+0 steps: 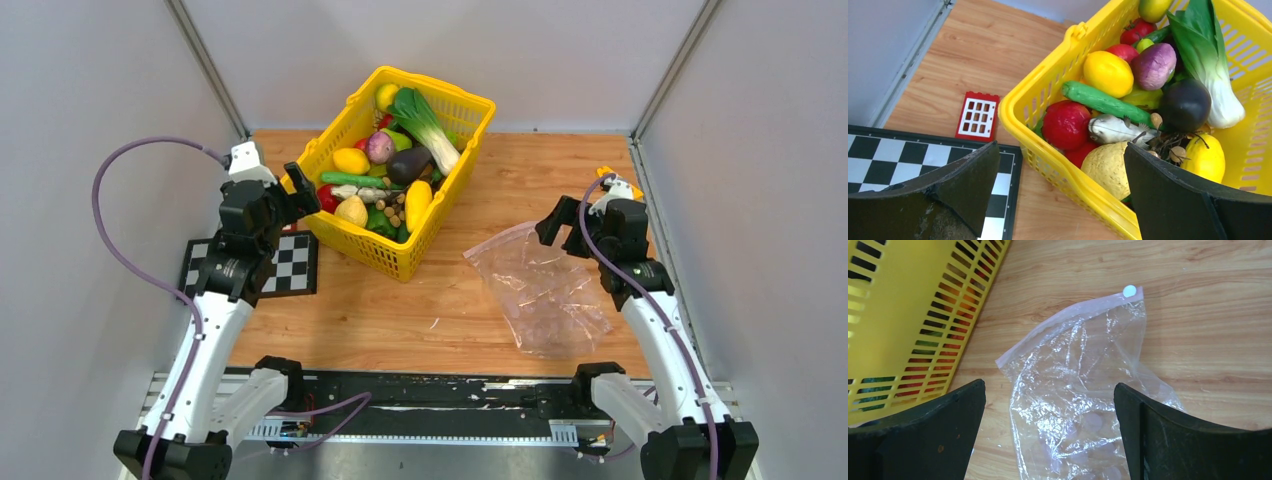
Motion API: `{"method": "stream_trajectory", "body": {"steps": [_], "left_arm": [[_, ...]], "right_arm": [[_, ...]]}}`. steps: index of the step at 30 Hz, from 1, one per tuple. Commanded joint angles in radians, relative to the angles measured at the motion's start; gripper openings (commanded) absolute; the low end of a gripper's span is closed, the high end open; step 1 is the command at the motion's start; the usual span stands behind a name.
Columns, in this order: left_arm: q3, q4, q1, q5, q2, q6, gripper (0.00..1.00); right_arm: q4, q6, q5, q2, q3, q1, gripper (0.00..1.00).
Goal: Place the food in the zip-top bag and seal the zipper
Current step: Adjust the bin at the center of the board.
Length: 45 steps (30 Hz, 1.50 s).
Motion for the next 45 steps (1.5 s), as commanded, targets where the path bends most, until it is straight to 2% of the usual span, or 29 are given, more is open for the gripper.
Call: {"method": "stream_trajectory", "body": {"steps": [1,3,5,8,10,13,16,21,24,31,36,39,42,45], "left_arm": [[0.056,0.004,0.005,0.026,-0.045,0.01,1.0],[0.035,0.045,0.005,0.201,-0.09,0.061,1.0],[-0.02,0.141,0.005,0.366,-0.166,0.073,1.0],[-0.106,0.303,0.005,0.529,-0.235,0.023,1.0],[-0.086,0.305,0.005,0.65,-0.23,0.014,1.0],[-0.021,0.221,0.005,0.794,-0.171,0.023,1.0],[-0.009,0.225,0.004,0.822,-0.145,-0.007,1.0],[-0.021,0.28,0.004,0.838,-0.149,-0.048,1.0],[-0.019,0.269,0.004,0.828,-0.15,-0.056,1.0],[-0.039,0.227,0.004,0.801,-0.173,-0.067,1.0],[-0.04,0.236,0.004,0.8,-0.168,-0.076,1.0],[-0.049,0.252,0.004,0.803,-0.15,-0.093,1.0],[-0.049,0.233,0.004,0.831,-0.136,-0.082,1.0],[-0.061,0.235,0.004,0.829,-0.132,-0.067,1.0]], "right_arm": [[0.108,0.033,-0.101,-0.021,-0.027,0.005,1.0],[0.115,0.041,-0.157,0.006,-0.03,0.004,0.99],[0.122,0.054,-0.275,0.053,-0.026,0.006,0.95],[0.129,0.084,-0.404,0.117,-0.027,0.022,0.93],[0.125,0.085,-0.443,0.134,-0.037,0.06,0.93],[0.149,0.036,-0.488,0.133,-0.056,0.17,0.94],[0.191,0.022,-0.476,0.166,-0.051,0.321,0.95],[0.357,0.08,-0.424,0.304,0.0,0.51,0.95],[0.486,0.15,-0.407,0.435,0.075,0.565,0.94],[0.586,0.229,-0.283,0.686,0.322,0.616,0.94],[0.504,0.173,-0.316,0.85,0.521,0.613,0.95],[0.306,0.105,-0.315,0.905,0.67,0.614,0.94],[0.264,0.043,-0.288,0.83,0.592,0.613,0.94],[0.199,0.006,-0.098,0.719,0.49,0.606,0.94]]}}
